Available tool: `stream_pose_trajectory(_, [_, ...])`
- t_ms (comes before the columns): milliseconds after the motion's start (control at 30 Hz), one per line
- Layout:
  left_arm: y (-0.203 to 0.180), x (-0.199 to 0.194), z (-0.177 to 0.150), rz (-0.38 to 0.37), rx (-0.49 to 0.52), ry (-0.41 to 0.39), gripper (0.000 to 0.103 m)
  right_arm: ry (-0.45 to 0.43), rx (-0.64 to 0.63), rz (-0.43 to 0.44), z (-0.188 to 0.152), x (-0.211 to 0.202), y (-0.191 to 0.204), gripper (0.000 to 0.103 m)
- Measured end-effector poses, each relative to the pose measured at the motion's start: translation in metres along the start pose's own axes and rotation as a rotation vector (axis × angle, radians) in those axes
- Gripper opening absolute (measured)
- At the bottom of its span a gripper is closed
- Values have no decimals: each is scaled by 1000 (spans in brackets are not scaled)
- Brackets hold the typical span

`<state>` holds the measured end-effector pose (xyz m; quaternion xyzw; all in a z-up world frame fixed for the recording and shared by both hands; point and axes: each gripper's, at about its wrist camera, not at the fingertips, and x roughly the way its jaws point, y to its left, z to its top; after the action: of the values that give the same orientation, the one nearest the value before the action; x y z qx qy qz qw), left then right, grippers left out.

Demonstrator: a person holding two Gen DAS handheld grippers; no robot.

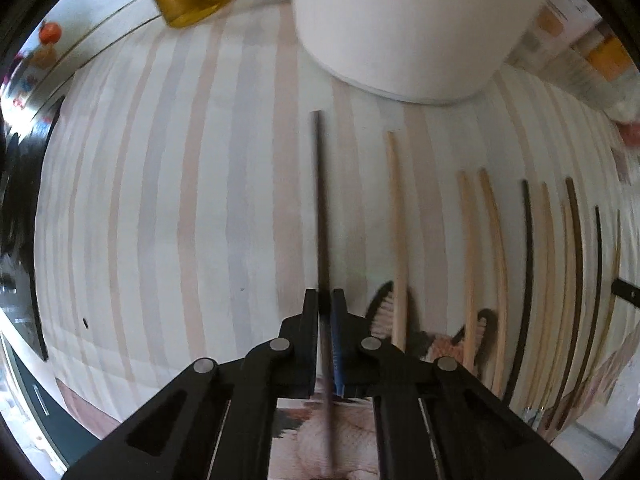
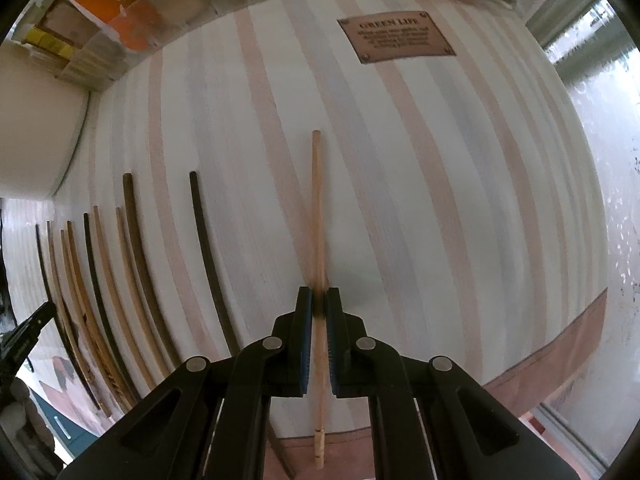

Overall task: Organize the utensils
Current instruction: 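Close the left tool on the dark chopstick while the right tool closes on the light chopstick, then lift both held chopsticks upright and carry them to the cream utensil holder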

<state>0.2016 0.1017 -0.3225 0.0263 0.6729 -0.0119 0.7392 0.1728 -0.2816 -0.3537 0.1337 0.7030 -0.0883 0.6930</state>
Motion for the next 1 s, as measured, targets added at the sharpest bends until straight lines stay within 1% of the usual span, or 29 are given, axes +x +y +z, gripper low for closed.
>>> stream_pose_trajectory(67, [-4, -5, -8, -3, 20, 1, 4, 27, -14, 31, -1, 1, 1, 7])
stream_pose_trajectory(133, [1, -7, -23, -18, 20, 13, 4, 50, -62, 14, -3, 2, 6, 7])
stream_pose_trajectory(167, [-4, -4, -30, -26, 19, 20, 4, 58, -76, 5, -4, 3, 9, 7])
stream_pose_trajectory(267, [3, -4, -43, -46, -12, 16, 7, 80, -77, -12, -3, 4, 13, 8])
stream_pose_trajectory(300, [10, 2, -31, -50, -18, 18, 8, 87, -79, -17, -2, 4, 16, 10])
stream_pose_trajectory(367, [16, 3, -28, -51, -14, 15, 9, 93, -87, -20, 0, 5, 25, 18])
stream_pose_trajectory(433, [12, 4, -31, -37, 1, 7, 8, 95, -99, -20, 3, 6, 33, 33])
stream_pose_trajectory(500, [-5, 1, -34, -30, 7, 4, 8, 89, -130, -55, 5, 5, 44, 36])
stream_pose_trajectory(567, [-2, 0, -43, -32, 2, 5, 5, 56, -159, -105, 3, 5, 55, 30])
stream_pose_trajectory(600, [-1, 1, -45, -28, 4, 5, 4, 41, -167, -102, 3, 4, 59, 12])
stream_pose_trajectory(633, [0, 0, -46, -21, 1, 1, 4, 33, -160, -103, 1, 3, 60, 7])
stream_pose_trajectory(667, [-6, 1, -28, -16, -4, -3, 4, 31, -146, -93, 0, 3, 59, 7])
stream_pose_trajectory(700, [-19, -4, -19, -16, -8, -8, 4, 26, -139, -83, -1, 2, 59, 7])
stream_pose_trajectory(867, [-2, -26, -38, -20, -20, -41, 3, 10, -92, -11, -10, -6, 39, 7])
stream_pose_trajectory(900, [-10, -40, -36, -19, -22, -48, 3, 1, -86, -3, -12, -10, 30, 7])
stream_pose_trajectory(1000, [-6, -61, -46, -22, -33, -76, 3, -36, -71, 25, -15, -26, 20, 7])
